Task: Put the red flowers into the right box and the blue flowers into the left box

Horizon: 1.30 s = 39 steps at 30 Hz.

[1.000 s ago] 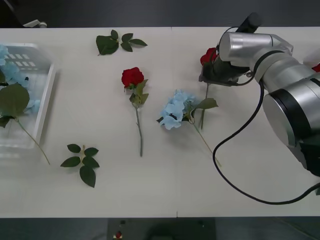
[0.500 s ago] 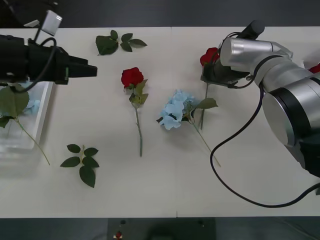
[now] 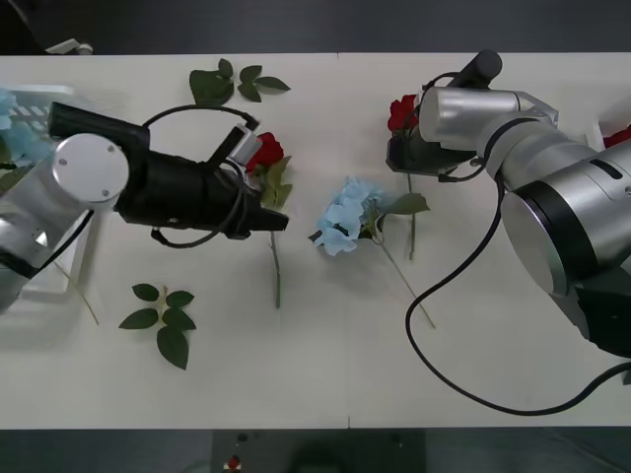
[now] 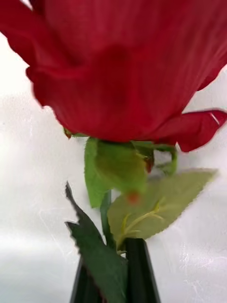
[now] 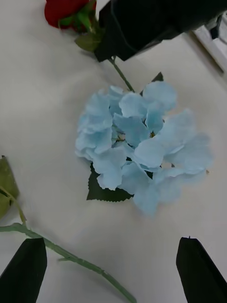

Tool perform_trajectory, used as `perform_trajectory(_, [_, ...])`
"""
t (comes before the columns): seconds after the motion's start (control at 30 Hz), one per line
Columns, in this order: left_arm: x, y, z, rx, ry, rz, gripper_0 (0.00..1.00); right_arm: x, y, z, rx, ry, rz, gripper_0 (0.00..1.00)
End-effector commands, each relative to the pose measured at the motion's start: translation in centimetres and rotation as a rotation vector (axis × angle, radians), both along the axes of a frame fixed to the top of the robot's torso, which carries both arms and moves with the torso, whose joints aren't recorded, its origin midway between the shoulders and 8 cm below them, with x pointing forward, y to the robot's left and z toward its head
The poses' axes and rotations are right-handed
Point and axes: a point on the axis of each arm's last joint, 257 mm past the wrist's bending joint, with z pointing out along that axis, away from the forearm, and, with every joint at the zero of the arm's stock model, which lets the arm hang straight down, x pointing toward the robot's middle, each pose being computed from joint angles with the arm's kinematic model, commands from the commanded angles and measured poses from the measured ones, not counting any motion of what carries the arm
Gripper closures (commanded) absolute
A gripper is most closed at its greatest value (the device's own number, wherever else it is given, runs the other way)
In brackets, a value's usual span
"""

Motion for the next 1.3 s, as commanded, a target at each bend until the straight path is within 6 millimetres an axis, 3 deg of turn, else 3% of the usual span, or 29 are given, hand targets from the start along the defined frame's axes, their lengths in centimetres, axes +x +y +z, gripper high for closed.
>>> perform_trajectory(0.03, [1.7, -0.9, 0.2, 0.041, 0.012, 0.079, 0.21, 1.2, 1.6, 2.5, -0.013, -0.047, 0.048, 1.00])
perform_trajectory(0.17, [2.2, -0.2, -1.9, 0.099, 0.040, 0.155, 0.21, 1.2, 1.5, 2.5, -0.014, -0.048, 0.048, 1.00])
perform_trajectory(0.33, [3.3, 0.7, -2.8, 0.121, 0.066, 0.263, 0.21, 1.6, 0.0, 3.0, -0.019, -0.055, 0.033, 1.00])
perform_trajectory(0.47, [4.5, 2.1, -3.8, 0.155, 0.067, 0.348, 0.21, 2.1, -1.8, 3.9, -0.022, -0.066, 0.021, 1.00])
perform_trajectory(0.6, [6.0, 2.6, -4.5, 0.146, 0.070, 0.436, 0.21, 2.5, -5.4, 5.6, -0.092, -0.069, 0.060, 1.00])
perform_trajectory(0.73, [7.5, 2.8, -5.0, 0.154, 0.059, 0.494, 0.21, 2.4, -9.5, 7.7, -0.149, -0.056, 0.089, 1.00])
perform_trajectory(0.93, [8.8, 1.8, -5.5, 0.148, 0.050, 0.554, 0.21, 1.5, -16.9, 12.7, -0.217, -0.032, 0.127, 1.00])
perform_trajectory(1.0, [9.0, 1.5, -5.5, 0.151, 0.043, 0.560, 0.21, 0.6, -20.6, 14.6, -0.249, -0.022, 0.114, 1.00])
perform_trajectory(1.03, [8.9, 1.5, -5.5, 0.151, 0.043, 0.559, 0.21, 0.5, -21.2, 14.9, -0.253, -0.023, 0.111, 1.00])
perform_trajectory(1.1, [8.9, 1.1, -5.7, 0.151, 0.045, 0.558, 0.22, -0.4, -25.1, 16.2, -0.279, -0.021, 0.079, 1.00])
perform_trajectory(1.3, [8.5, 0.8, -6.4, 0.183, 0.030, 0.541, 0.41, -3.2, -34.4, 19.1, -0.385, -0.010, -0.014, 1.00])
